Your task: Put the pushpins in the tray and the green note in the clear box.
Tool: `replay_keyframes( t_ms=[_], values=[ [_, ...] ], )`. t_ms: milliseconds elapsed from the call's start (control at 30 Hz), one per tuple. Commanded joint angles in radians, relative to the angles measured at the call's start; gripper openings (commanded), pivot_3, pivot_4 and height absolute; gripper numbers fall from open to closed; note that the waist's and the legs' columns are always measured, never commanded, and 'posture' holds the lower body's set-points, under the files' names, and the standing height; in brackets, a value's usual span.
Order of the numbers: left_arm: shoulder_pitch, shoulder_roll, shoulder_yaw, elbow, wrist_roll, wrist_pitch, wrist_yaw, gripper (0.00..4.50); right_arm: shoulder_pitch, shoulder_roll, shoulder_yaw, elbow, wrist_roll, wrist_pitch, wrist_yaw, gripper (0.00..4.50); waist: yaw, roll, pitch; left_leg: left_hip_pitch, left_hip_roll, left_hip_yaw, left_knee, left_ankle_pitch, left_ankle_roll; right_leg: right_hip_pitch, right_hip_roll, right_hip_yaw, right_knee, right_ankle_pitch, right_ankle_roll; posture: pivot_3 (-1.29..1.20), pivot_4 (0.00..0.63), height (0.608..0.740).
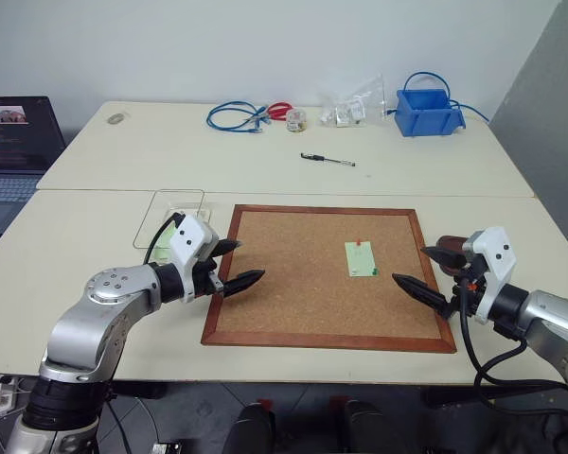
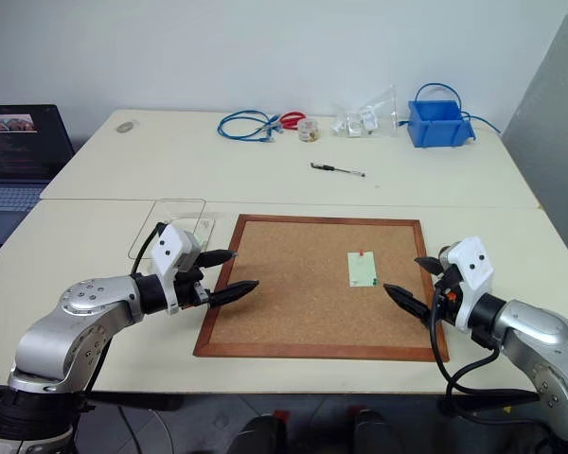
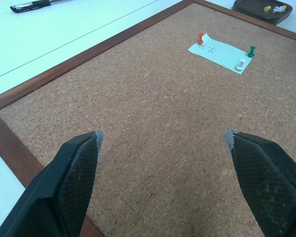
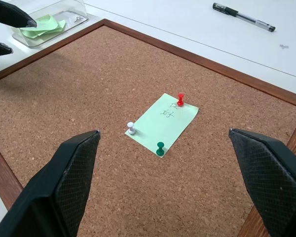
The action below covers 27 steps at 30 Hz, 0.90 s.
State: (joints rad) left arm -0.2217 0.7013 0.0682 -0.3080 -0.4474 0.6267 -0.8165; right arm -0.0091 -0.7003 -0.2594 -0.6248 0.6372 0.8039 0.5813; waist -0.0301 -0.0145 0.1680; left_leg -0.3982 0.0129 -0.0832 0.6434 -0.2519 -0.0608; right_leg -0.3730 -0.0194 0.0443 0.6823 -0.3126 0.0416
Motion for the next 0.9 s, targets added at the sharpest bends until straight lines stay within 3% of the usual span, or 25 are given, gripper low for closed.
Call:
replay_keyframes(
  t_ms=[33,767,900],
  values=[
    [-0.013,-0.002,0.022,-0.015,-0.004,-0.026,0.004,4.24,-0.007,-0.007,-0.011,-0.017,-0.002,-0.021,-0.003,4.43,0.000,0.000,0.000,0.000,0.000,0.000,0.000,0.000,0.000,0.000,0.000,0.000,0.000,0.000,0.000,0.00,0.150,0.740],
    [-0.030,-0.015,0.017,-0.005,-0.033,-0.023,0.000,4.24,-0.021,0.002,0.013,-0.006,-0.008,-0.031,-0.017,4.43,0.000,0.000,0.000,0.000,0.000,0.000,0.000,0.000,0.000,0.000,0.000,0.000,0.000,0.000,0.000,0.00,0.150,0.740],
    [-0.052,-0.062,-0.022,-0.001,-0.058,-0.035,-0.024,3.58,-0.035,0.017,0.041,0.004,-0.021,-0.043,-0.023,4.50,0.000,0.000,0.000,0.000,0.000,0.000,0.000,0.000,0.000,0.000,0.000,0.000,0.000,0.000,0.000,0.00,0.150,0.740]
  ],
)
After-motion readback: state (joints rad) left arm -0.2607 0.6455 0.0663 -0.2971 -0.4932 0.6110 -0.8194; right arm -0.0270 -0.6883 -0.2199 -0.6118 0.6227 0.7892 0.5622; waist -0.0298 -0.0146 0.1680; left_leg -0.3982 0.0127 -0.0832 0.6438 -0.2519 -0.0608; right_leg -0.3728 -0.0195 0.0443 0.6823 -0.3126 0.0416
